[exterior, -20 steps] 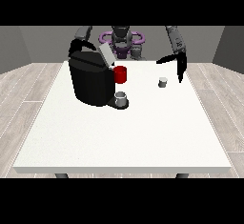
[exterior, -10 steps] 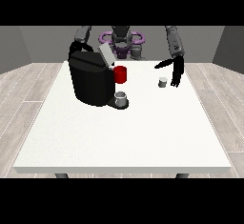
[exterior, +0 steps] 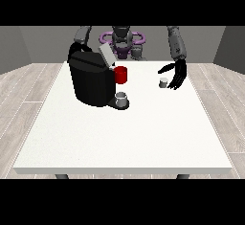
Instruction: Insert the coffee pod into the coffee machine and close the lid
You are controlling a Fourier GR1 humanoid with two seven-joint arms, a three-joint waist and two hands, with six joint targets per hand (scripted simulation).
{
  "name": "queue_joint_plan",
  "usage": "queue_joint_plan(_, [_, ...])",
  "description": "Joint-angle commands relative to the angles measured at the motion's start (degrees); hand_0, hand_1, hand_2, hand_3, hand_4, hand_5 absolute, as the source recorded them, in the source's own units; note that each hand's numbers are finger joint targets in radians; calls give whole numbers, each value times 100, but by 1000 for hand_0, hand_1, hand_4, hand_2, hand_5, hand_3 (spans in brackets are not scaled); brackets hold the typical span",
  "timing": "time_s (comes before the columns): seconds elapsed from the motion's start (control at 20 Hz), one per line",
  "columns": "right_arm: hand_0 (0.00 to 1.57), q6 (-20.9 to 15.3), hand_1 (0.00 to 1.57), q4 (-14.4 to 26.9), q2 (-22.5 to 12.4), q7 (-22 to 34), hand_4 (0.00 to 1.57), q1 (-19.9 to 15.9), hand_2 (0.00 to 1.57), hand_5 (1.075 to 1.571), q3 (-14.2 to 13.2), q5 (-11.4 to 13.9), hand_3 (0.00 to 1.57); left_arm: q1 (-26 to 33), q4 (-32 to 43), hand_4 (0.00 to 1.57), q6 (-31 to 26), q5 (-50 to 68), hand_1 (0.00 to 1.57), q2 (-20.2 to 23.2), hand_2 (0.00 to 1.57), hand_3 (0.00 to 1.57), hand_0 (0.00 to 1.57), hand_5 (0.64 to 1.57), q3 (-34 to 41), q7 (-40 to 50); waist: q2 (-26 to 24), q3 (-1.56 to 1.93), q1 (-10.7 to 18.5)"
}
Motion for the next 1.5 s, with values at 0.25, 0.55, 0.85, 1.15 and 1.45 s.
queue_joint_plan(0.25, [0,193,0,131,-153,-214,487,61,0,1571,-78,-159,0,-24,366,0,1037,-759,673,-308,809,551,673,1571,-305,-354,104,1,-122])
queue_joint_plan(0.55, [0,128,0,-214,-46,87,492,34,0,1571,39,-154,0,-480,878,391,1211,-760,837,-18,974,737,837,1571,55,-577,67,-1,-216])
queue_joint_plan(0.85, [0,194,0,7,-90,-105,487,-142,0,1571,-184,-353,0,-589,1037,281,1352,-1182,930,265,1040,820,930,1571,-128,-744,315,0,-189])
queue_joint_plan(1.15, [0,141,0,99,-118,-91,430,-151,0,1571,-183,-272,0,-714,1101,473,1538,-1432,1225,-17,1358,1305,1225,1571,-275,-864,157,0,-115])
queue_joint_plan(1.45, [0,66,0,399,-6,-106,505,-50,0,1571,-169,-258,0,-1172,797,623,887,-1219,1450,-23,1452,1388,1450,1571,-226,-1007,-104,1,-102])
